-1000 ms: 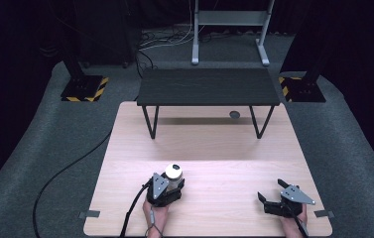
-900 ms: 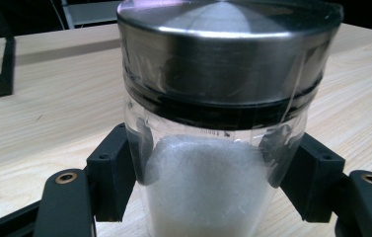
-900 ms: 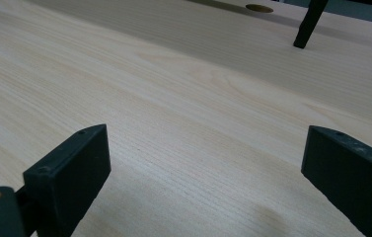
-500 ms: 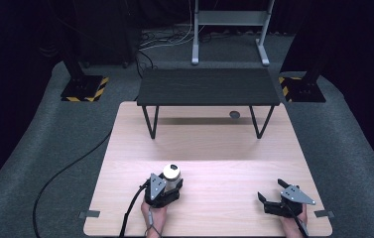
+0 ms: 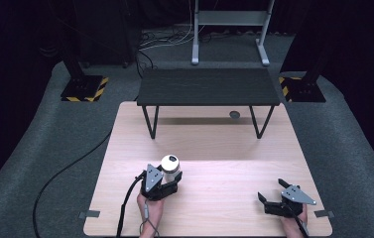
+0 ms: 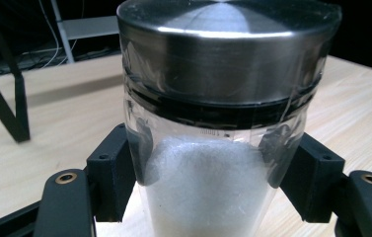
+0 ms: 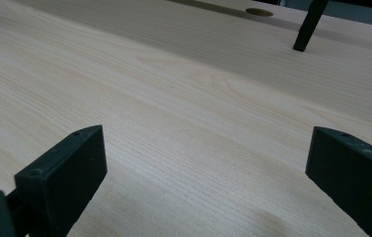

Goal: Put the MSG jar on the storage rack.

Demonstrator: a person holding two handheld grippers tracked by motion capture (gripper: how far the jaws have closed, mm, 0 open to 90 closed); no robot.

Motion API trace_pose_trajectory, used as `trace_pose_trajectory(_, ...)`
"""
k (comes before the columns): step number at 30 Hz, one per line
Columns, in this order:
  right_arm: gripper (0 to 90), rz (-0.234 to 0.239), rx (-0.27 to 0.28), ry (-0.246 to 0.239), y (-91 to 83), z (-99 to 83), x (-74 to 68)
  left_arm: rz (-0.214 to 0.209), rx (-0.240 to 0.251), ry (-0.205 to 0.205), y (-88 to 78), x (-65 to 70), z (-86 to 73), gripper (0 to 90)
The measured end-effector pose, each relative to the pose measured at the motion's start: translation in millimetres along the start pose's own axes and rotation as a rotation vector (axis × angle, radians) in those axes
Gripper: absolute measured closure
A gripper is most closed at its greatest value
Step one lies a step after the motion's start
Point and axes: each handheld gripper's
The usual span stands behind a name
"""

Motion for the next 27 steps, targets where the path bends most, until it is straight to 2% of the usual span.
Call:
trace_pose_trajectory(6,1.3,-0.004,0.0,0.001,0.0,0.0,-0.7,-0.003,0.011,0.014,-7.0,-6.4,19.4,31.2)
trace_pose_trajectory(16,1.6,-0.005,-0.002,0.003,0.1,0.4,-0.7,-0.001,0.032,0.047,-17.9,-26.0,65.8,31.2)
trace_pose_trajectory(27,1.8,-0.006,-0.004,0.003,0.1,0.8,-0.8,-0.008,0.028,0.055,-15.3,-50.8,115.6,31.3)
Point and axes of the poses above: each handheld gripper's, and its own axes: y roughly forward along the jaws, z roughly out of its top, x roughly to its right, and after that the axes turned 14 degrees about -x, right-handed
